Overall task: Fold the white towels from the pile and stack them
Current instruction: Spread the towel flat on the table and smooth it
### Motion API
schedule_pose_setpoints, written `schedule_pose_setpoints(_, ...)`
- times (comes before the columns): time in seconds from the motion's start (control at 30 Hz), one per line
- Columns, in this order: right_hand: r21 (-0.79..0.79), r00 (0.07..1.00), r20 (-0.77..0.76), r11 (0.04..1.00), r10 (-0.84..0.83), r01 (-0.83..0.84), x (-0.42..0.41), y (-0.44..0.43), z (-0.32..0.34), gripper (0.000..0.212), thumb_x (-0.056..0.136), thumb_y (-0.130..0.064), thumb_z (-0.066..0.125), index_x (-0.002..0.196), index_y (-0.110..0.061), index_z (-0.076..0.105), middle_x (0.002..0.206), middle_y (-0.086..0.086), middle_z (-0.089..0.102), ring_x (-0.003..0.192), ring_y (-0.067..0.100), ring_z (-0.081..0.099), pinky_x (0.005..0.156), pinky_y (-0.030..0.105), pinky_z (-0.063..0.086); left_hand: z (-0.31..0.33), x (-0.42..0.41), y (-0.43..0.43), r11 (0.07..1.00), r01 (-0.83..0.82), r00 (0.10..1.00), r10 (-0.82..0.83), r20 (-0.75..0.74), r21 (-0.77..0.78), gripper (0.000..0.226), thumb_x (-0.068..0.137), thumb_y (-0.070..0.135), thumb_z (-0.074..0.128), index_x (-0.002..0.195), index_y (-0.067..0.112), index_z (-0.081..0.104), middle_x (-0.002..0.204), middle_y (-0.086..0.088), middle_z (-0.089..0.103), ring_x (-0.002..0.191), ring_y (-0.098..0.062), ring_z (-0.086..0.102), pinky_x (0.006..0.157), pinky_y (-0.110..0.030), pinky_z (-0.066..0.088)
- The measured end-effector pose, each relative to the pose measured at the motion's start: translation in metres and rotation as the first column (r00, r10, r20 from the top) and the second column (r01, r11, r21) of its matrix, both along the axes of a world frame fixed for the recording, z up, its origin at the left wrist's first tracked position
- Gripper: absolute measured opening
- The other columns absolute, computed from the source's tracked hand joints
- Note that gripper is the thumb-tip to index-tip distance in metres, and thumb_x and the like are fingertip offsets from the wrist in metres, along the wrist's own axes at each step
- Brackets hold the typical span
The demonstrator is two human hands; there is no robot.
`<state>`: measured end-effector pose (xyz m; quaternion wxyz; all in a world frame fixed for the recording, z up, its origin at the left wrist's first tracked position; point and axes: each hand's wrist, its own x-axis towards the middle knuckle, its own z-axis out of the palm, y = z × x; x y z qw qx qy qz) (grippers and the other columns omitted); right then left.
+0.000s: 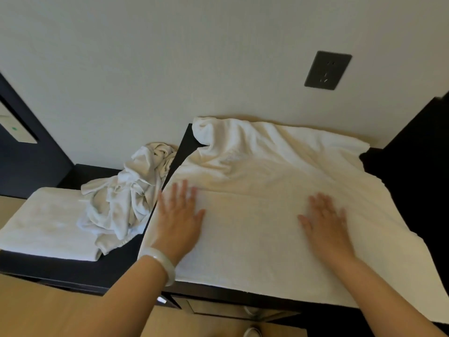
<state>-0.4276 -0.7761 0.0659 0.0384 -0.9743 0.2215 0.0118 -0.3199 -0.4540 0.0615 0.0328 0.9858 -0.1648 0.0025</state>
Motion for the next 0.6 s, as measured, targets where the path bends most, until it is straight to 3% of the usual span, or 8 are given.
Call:
schedule_pose_setpoints(0.1,0.039,0.968,-0.02,0.968,0.248,-0.247,0.03,0.045,-0.007,0.061,0.105,-0.044,0.026,0.158,-0.022,0.008,0.166,0.0,-0.001,0.152,0.014,-0.005,0.121,0.039,-0.01,0.002,0.009,-0.037,0.967,0.252,0.967,-0.252,0.025,0.031,0.063,0.1,0.052,0.009,0.156,0.026,-0.001,0.164,-0.002,-0.013,0.15,-0.023,-0.016,0.12,-0.051,-0.011)
schedule_pose_setpoints(0.2,0.056,0.972,-0.026,0.971,0.233,-0.231,0.033,0.053,-0.017,0.061,0.103,-0.048,0.014,0.158,-0.027,-0.003,0.165,-0.006,-0.01,0.151,0.009,-0.014,0.122,0.037,-0.012,-0.01,0.013,-0.036,0.97,0.24,0.969,-0.239,-0.06,0.022,0.061,0.101,0.054,0.008,0.155,0.033,-0.009,0.163,0.003,-0.018,0.149,-0.02,-0.019,0.12,-0.051,-0.008)
schedule_pose_setpoints(0.4,0.036,0.964,-0.003,0.964,0.265,-0.265,-0.015,0.052,-0.022,0.07,0.095,-0.059,-0.008,0.156,-0.025,-0.009,0.163,-0.009,-0.014,0.149,0.006,-0.017,0.121,0.032,-0.015,-0.019,-0.027,-0.022,0.973,0.229,0.971,-0.231,-0.065,-0.043,0.063,0.096,0.058,-0.005,0.153,0.034,-0.017,0.161,0.003,-0.024,0.146,-0.019,-0.027,0.119,-0.049,-0.013)
schedule_pose_setpoints(0.47,0.018,0.96,0.001,0.959,0.281,-0.281,-0.038,0.059,-0.018,0.073,0.094,-0.059,-0.008,0.156,-0.022,-0.001,0.164,-0.007,-0.005,0.152,0.01,-0.007,0.122,0.034,-0.006,-0.019,-0.05,-0.016,0.972,0.227,0.971,-0.23,-0.06,-0.059,0.063,0.098,0.057,-0.001,0.154,0.033,-0.012,0.163,0.001,-0.017,0.148,-0.021,-0.021,0.12,-0.05,-0.008)
schedule_pose_setpoints(0.6,0.031,0.945,0.149,0.954,0.29,-0.297,-0.065,0.075,-0.006,0.075,0.101,-0.055,0.004,0.143,-0.009,0.046,0.15,0.007,0.043,0.143,0.011,0.024,0.114,0.035,0.015,-0.011,-0.081,-0.009,0.964,0.247,0.967,-0.252,-0.04,-0.098,0.06,0.1,0.052,0.024,0.154,0.024,0.029,0.161,-0.006,0.022,0.148,-0.029,0.02,0.113,-0.054,0.017)
